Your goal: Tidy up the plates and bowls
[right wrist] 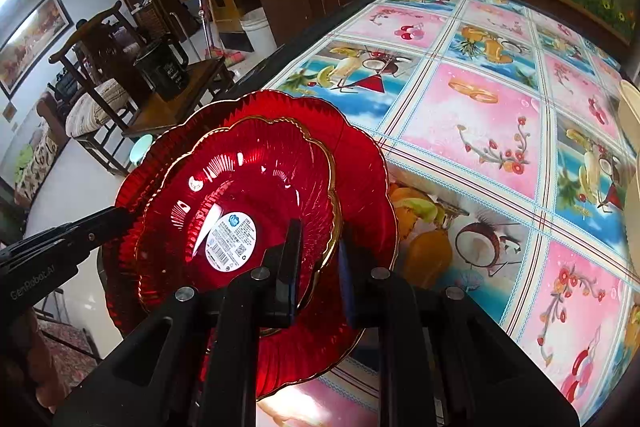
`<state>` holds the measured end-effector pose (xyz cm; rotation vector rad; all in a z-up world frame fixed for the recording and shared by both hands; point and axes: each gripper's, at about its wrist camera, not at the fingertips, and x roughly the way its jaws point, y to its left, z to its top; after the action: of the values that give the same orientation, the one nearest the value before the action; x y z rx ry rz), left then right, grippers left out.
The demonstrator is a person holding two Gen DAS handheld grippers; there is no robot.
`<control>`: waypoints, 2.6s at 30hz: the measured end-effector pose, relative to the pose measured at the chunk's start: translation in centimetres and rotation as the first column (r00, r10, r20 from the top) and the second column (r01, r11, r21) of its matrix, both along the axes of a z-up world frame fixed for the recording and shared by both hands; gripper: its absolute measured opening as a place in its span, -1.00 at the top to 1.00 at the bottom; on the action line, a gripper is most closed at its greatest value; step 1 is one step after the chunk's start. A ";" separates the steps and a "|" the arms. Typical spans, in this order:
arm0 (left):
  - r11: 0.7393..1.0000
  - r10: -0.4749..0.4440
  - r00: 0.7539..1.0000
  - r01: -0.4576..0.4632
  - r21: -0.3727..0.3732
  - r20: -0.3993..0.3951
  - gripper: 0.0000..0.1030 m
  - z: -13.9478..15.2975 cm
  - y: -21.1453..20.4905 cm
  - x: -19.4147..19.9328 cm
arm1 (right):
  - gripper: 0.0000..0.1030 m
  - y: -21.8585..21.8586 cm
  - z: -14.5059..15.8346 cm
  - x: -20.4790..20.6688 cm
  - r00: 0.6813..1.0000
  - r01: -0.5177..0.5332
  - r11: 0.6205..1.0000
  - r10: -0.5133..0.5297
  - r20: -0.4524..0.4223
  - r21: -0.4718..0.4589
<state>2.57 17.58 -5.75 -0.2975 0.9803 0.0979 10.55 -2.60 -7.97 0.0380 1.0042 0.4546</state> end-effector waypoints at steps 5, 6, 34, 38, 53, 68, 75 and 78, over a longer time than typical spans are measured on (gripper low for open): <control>1.000 0.006 1.000 -0.006 -0.001 0.000 0.84 0.0 0.0 -0.1 | 0.68 -0.4 0.2 -0.1 1.000 0.000 1.000 0.000 0.018 0.017; 1.000 0.008 1.000 -0.008 -0.002 -0.001 0.84 0.0 0.0 -0.1 | 0.68 -0.5 0.3 -0.1 1.000 0.000 1.000 -0.001 0.023 0.022; 1.000 -0.022 1.000 0.022 -0.014 -0.021 0.83 -0.2 -1.7 -0.3 | 0.62 -8.7 1.9 -1.4 0.966 0.132 0.982 -0.159 0.207 0.136; 0.999 -0.041 0.999 0.040 -0.006 -0.017 0.83 0.1 -2.6 -0.4 | 0.62 -11.2 1.1 -1.5 0.958 0.178 0.975 -0.203 0.201 0.134; 0.967 -0.243 0.970 0.243 0.071 -0.005 0.83 2.3 -12.6 -1.3 | 0.63 -18.9 1.0 -4.4 0.926 0.260 0.942 -0.305 0.221 0.211; 0.838 -0.515 0.848 0.529 0.136 -0.124 0.39 0.4 -27.3 -2.0 | 0.31 -35.7 0.9 -10.6 0.791 0.501 0.763 -0.595 0.141 0.407; 0.834 -0.526 0.844 0.537 0.130 -0.110 0.17 0.9 -30.8 1.4 | 0.14 -40.5 0.5 -8.7 0.785 0.540 0.687 -0.620 0.004 0.486; 0.854 -0.498 0.864 0.504 0.129 -0.077 0.17 2.0 -31.6 4.3 | 0.14 -41.5 0.8 -6.9 0.794 0.541 0.658 -0.605 -0.060 0.524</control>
<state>6.83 -13.99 -3.75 0.1036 1.0583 -0.3040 3.62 -44.12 -7.22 0.7997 0.6684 0.1183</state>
